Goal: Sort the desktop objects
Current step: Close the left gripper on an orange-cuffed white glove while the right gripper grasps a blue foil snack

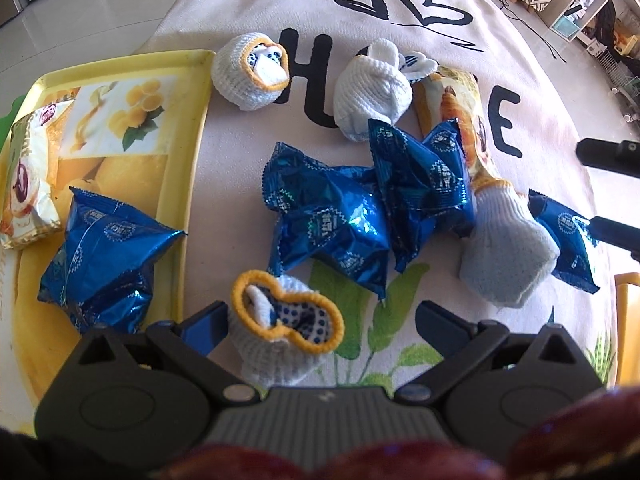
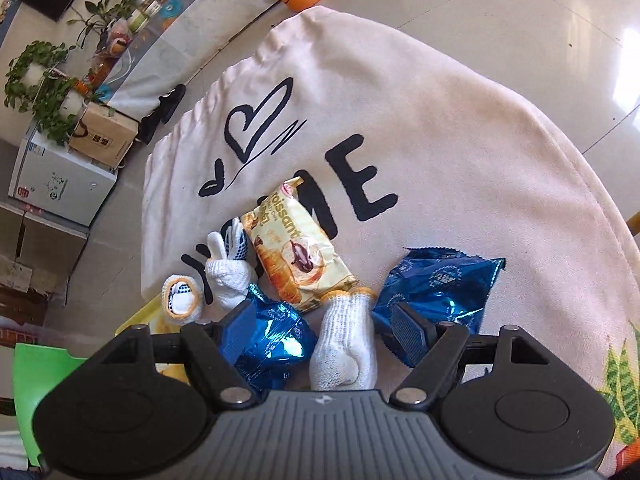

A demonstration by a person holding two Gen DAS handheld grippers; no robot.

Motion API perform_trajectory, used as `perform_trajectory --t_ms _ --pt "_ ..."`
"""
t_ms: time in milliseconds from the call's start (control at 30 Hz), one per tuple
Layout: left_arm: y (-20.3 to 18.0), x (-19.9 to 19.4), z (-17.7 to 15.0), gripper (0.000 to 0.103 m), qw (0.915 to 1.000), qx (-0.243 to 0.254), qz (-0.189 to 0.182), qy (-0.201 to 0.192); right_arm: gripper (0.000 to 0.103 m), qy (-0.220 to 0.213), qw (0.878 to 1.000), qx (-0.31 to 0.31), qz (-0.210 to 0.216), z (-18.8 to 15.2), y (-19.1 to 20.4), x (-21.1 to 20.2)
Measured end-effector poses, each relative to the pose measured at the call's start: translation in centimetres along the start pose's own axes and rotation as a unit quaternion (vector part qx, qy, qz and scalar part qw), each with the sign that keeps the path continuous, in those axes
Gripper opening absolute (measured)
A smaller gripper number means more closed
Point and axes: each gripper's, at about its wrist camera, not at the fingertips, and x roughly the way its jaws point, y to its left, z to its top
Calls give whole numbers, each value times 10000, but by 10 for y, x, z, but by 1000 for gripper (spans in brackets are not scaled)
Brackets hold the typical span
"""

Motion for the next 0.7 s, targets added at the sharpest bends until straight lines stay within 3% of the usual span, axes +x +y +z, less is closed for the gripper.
perform_trajectory --t_ms 167,333,433,700 --pt "-2 8 -1 102 9997 28 223 -42 76 -260 9989 249 -303 7 -15 -10" --pt "-6 11 -3 102 9995 75 270 -109 76 -24 9959 483 -763 6 -31 1" --pt "-8 9 -4 102 9998 94 101 -153 76 147 9943 681 -803 3 -38 10" --pt "-8 4 -6 102 9991 248 -314 -131 76 92 9930 717 -930 -1 -42 20"
